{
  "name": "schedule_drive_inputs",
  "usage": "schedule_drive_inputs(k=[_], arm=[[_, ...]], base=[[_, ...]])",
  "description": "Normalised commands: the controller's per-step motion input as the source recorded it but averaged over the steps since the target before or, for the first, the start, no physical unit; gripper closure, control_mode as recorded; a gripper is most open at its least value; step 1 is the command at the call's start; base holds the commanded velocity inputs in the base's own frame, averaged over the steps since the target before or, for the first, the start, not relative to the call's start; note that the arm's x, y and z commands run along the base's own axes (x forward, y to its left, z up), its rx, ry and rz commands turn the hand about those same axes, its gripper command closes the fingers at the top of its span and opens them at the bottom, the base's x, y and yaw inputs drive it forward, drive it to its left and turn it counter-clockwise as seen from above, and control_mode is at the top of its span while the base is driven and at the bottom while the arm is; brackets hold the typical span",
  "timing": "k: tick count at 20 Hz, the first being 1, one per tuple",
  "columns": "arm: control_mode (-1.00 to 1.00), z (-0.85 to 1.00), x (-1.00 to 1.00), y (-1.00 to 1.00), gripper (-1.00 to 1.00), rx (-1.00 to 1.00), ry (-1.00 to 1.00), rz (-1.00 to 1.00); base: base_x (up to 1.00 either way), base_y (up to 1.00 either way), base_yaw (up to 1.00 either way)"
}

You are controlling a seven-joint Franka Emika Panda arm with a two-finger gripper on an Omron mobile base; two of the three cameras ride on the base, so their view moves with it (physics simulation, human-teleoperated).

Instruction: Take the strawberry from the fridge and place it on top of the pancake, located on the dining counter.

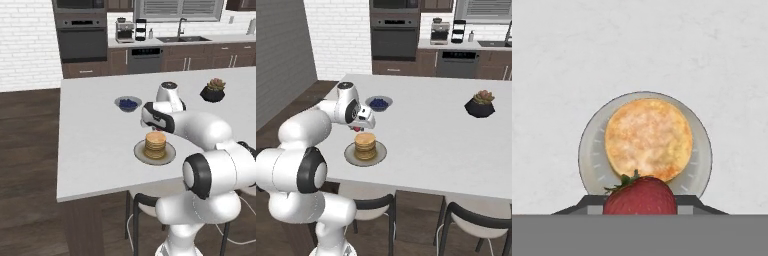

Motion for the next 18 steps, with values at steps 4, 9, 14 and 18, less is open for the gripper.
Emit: schedule_drive_inputs(k=[4,9,14,18], arm=[[-1.0,-0.15,0.0,-0.04,1.0,0.0,0.0,0.0],[-1.0,-0.24,0.24,-0.01,1.0,0.0,0.01,0.0],[-1.0,-0.28,0.34,-0.04,1.0,0.0,0.03,0.0],[-1.0,-0.27,0.26,0.0,1.0,0.0,0.02,0.0]], base=[[0.0,0.0,0.0],[0.0,0.0,0.0],[0.0,0.0,0.0],[0.0,0.0,0.0]])
